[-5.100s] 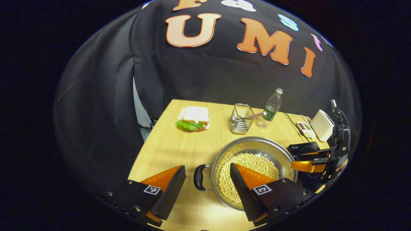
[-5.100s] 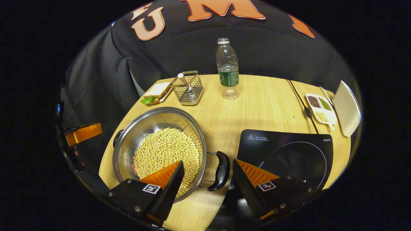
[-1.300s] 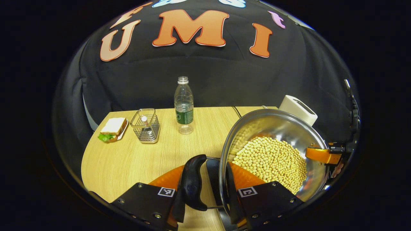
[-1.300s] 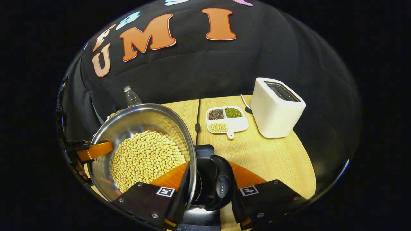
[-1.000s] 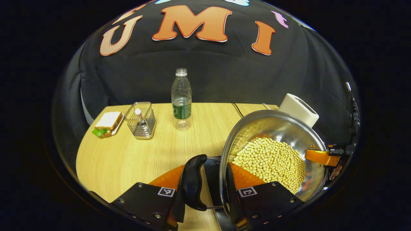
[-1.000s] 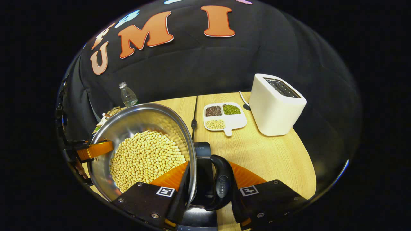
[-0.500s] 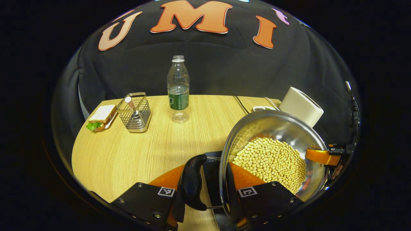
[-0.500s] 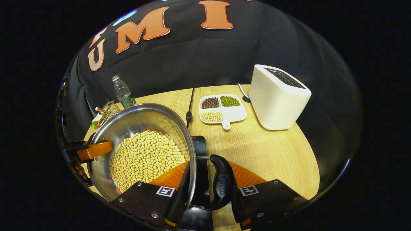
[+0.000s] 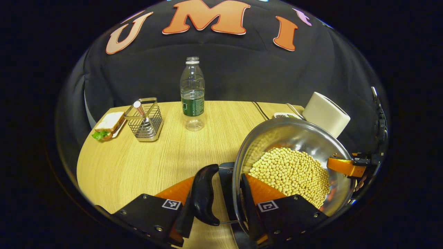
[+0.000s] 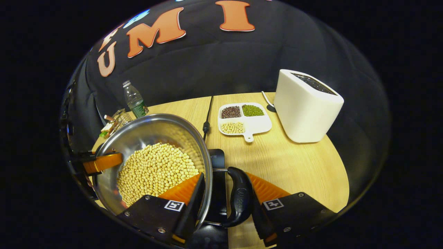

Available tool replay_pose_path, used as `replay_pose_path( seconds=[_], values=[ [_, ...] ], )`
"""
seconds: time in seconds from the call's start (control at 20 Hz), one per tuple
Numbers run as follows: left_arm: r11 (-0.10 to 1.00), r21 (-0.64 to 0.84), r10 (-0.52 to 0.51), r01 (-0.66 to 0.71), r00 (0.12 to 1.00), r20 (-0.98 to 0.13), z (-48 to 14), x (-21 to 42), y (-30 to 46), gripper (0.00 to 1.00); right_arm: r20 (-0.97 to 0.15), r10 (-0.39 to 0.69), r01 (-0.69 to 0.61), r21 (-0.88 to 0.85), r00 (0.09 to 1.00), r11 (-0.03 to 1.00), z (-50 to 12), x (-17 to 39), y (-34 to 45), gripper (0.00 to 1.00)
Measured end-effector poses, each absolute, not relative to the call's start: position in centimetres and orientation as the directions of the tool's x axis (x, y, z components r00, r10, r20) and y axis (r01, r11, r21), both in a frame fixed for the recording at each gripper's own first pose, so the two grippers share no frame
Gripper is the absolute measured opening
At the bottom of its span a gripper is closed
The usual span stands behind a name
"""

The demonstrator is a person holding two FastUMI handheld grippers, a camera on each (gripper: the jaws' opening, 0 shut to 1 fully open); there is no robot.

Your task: First push the handle of the pot to place it horizontally, then grasp the pot with both hands and set it on the induction cooktop.

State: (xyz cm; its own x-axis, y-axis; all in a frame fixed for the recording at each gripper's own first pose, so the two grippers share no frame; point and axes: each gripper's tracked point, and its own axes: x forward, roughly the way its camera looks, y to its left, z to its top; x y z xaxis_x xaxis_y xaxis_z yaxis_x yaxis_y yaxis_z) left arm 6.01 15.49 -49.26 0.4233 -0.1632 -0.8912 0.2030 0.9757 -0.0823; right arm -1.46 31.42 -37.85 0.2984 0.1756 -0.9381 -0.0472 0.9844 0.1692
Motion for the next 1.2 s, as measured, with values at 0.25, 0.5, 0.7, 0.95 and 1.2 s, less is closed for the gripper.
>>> replay_pose_path(
  seconds=[0.25,0.5,0.7,0.95,1.2],
  values=[
    [0.982,-0.053,-0.136,0.182,0.484,-0.864,-46.1,6.6,17.3,0.85,-0.906,0.222,-0.051,0.219,0.361,0.974,-33.0,-1.1,28.8,0.78],
    [0.985,0.016,-0.105,0.17,0.678,-0.728,-35.4,8.4,18.9,0.85,-0.811,0.149,-0.061,0.139,0.565,0.988,-22.4,1.3,23.2,0.82],
    [0.986,0.034,-0.119,0.164,0.827,-0.55,-24.0,8.5,18.6,0.84,-0.656,0.146,-0.054,0.159,0.74,0.986,-10.5,3.0,21.0,0.86],
    [0.994,0.037,-0.092,0.107,0.955,-0.282,-8.6,8.8,20.2,0.83,-0.443,0.169,-0.089,0.195,0.881,0.977,3.8,3.7,20.2,0.84],
    [0.999,0.046,-0.019,0.02,1.0,-0.014,6.0,7.3,23.1,0.83,-0.186,0.135,-0.108,0.145,0.973,0.984,15.1,5.9,21.2,0.93]
  ],
)
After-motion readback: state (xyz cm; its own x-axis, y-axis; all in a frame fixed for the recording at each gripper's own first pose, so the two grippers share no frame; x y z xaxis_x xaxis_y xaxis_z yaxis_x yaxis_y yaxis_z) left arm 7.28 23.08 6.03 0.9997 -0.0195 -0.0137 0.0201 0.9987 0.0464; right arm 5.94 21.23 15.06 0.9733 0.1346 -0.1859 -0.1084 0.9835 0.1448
